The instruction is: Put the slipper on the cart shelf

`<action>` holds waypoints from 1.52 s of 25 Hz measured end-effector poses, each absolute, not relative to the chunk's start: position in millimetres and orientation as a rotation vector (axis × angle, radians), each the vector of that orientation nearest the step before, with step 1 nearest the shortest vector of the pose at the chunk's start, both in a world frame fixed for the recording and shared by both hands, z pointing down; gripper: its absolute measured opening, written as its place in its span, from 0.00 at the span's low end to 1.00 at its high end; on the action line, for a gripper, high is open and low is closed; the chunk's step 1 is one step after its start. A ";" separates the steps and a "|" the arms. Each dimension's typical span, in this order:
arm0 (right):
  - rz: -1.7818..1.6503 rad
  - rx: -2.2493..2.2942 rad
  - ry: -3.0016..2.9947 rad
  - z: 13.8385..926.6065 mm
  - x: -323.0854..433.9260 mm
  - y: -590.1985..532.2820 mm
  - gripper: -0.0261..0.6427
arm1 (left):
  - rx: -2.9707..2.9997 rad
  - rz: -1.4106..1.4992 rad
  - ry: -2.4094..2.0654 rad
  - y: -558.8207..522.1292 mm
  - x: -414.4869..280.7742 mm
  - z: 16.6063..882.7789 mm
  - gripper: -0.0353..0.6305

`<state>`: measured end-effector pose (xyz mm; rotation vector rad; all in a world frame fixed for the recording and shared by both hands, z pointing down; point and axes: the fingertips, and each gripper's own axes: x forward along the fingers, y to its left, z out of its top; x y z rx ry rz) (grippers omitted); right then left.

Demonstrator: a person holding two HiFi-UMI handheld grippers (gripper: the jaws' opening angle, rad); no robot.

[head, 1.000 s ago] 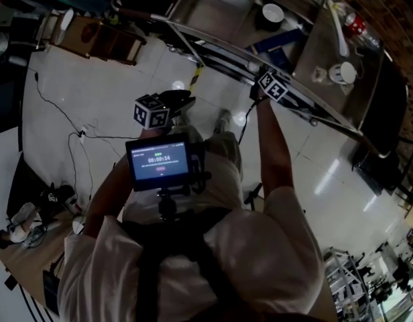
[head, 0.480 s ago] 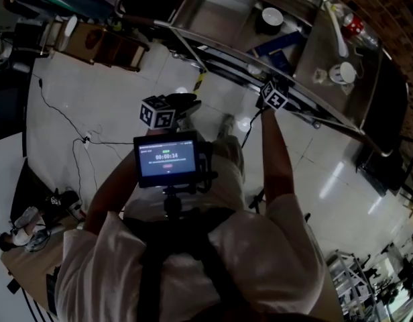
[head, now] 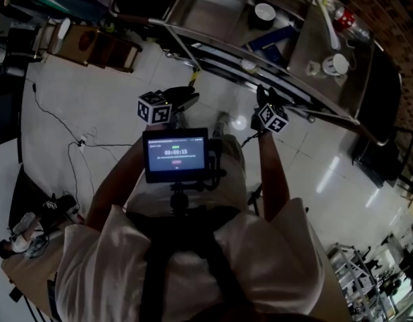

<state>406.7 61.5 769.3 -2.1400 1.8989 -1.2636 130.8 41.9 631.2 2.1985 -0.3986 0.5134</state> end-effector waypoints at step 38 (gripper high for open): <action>-0.039 -2.501 2.082 413.4 350.0 125.2 0.32 | 2.505 0.048 -0.178 -44.4 112.9 487.2 0.06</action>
